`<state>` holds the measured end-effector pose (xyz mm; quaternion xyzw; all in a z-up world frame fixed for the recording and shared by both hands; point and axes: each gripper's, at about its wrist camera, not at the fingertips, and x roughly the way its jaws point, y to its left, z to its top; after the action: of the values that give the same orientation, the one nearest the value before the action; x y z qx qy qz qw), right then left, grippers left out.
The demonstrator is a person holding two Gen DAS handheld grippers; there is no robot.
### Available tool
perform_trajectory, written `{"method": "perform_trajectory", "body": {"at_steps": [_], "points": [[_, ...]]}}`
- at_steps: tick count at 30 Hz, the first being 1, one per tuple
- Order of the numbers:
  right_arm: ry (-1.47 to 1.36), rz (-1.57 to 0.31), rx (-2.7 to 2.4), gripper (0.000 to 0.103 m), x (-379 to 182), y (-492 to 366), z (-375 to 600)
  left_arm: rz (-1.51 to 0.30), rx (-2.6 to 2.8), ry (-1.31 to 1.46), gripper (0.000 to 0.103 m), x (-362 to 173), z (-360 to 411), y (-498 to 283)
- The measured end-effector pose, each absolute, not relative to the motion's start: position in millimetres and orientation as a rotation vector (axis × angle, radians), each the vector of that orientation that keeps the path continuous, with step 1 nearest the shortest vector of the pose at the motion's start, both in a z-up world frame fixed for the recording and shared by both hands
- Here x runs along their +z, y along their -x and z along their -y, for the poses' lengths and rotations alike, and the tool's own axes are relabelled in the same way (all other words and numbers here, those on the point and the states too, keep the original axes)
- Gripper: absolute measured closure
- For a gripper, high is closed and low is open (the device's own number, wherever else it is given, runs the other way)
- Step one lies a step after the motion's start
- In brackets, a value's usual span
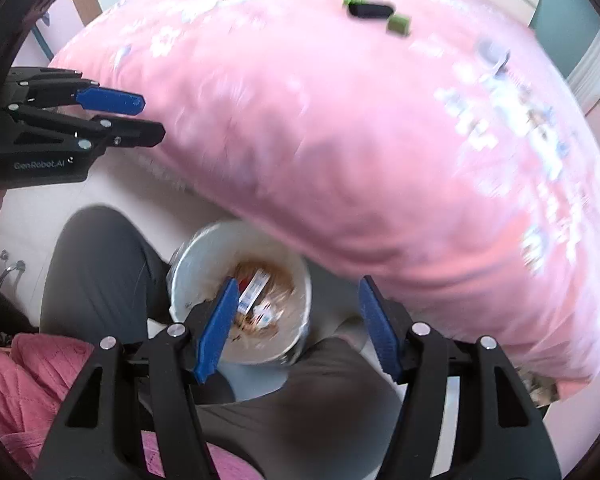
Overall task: Collect trash
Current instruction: 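Move both tools back over the bed toward the remaining items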
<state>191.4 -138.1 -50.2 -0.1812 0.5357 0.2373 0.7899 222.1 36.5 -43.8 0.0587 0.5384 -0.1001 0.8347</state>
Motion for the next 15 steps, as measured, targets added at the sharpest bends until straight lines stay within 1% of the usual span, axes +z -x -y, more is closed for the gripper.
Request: {"method": "perform_trajectory", "body": {"at_steps": [5, 8, 10, 15], "points": [[0.391, -1.097, 0.489, 0.04, -16, -215, 150, -1.102, -0.197, -0.147, 0.056, -19, -34, -243], [0.394, -1.071, 0.475, 0.04, 1, -228, 158, -1.085, -0.192, -0.158, 0.05, -6, -33, -258], [0.394, -1.047, 0.459, 0.036, 14, -242, 165, -1.076, -0.191, -0.175, 0.049, 1, -28, -270], [0.393, -1.011, 0.426, 0.035, 37, -283, 175, -1.069, -0.194, -0.193, 0.045, 11, -18, -298]]}}
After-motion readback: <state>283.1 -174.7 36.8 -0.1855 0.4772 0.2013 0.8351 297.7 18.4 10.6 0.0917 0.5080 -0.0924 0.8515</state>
